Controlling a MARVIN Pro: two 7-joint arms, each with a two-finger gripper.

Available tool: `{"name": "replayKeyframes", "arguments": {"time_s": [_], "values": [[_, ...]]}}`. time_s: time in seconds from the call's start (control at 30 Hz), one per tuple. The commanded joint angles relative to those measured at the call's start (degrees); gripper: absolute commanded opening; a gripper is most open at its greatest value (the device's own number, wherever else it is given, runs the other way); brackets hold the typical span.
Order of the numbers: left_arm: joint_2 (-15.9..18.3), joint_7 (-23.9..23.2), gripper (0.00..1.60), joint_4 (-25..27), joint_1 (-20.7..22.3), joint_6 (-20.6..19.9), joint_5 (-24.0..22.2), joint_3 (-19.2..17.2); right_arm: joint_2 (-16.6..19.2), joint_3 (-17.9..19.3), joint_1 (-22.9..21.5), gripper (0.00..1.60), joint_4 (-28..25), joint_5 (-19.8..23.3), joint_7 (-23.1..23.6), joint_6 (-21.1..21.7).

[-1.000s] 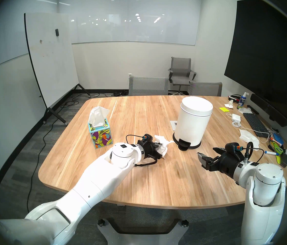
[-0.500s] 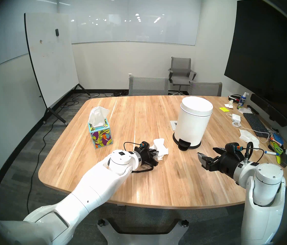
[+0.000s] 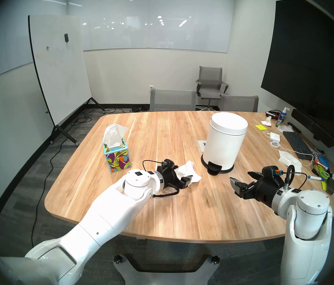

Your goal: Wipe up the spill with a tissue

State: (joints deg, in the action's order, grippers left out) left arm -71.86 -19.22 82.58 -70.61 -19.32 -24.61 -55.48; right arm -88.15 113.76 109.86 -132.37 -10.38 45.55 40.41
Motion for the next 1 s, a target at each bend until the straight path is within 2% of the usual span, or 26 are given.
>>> {"name": "replayKeyframes", "arguments": {"time_s": [0.0,0.13,0.27,0.33,0.53,0.97], "values": [[3.36,-2.93,1.60,6.99,-0.81,-1.65,-2.75,-2.52,0.07,0.13,-0.17,1.60,-1.02,0.06,0.02,-0.09],[4.72,-3.28,1.60,9.80,-1.37,-4.33,-3.65,-3.59,0.06,0.14,-0.14,1.60,-1.06,0.06,0.02,-0.08],[5.54,-1.26,1.60,12.67,-0.12,-10.05,-2.35,-2.58,0.05,0.14,-0.11,1.60,-1.13,0.05,0.01,-0.06],[4.21,-0.51,1.60,12.01,1.42,-12.55,-1.59,-2.23,0.05,0.14,-0.11,1.60,-1.13,0.05,0.01,-0.06],[0.33,1.07,1.60,9.16,5.73,-16.03,-0.65,-0.60,0.06,0.13,-0.14,1.60,-1.07,0.06,0.01,-0.08],[-4.24,2.22,1.60,5.48,10.93,-22.58,0.09,1.94,0.05,0.14,-0.12,1.60,-1.10,0.06,0.01,-0.07]]}}
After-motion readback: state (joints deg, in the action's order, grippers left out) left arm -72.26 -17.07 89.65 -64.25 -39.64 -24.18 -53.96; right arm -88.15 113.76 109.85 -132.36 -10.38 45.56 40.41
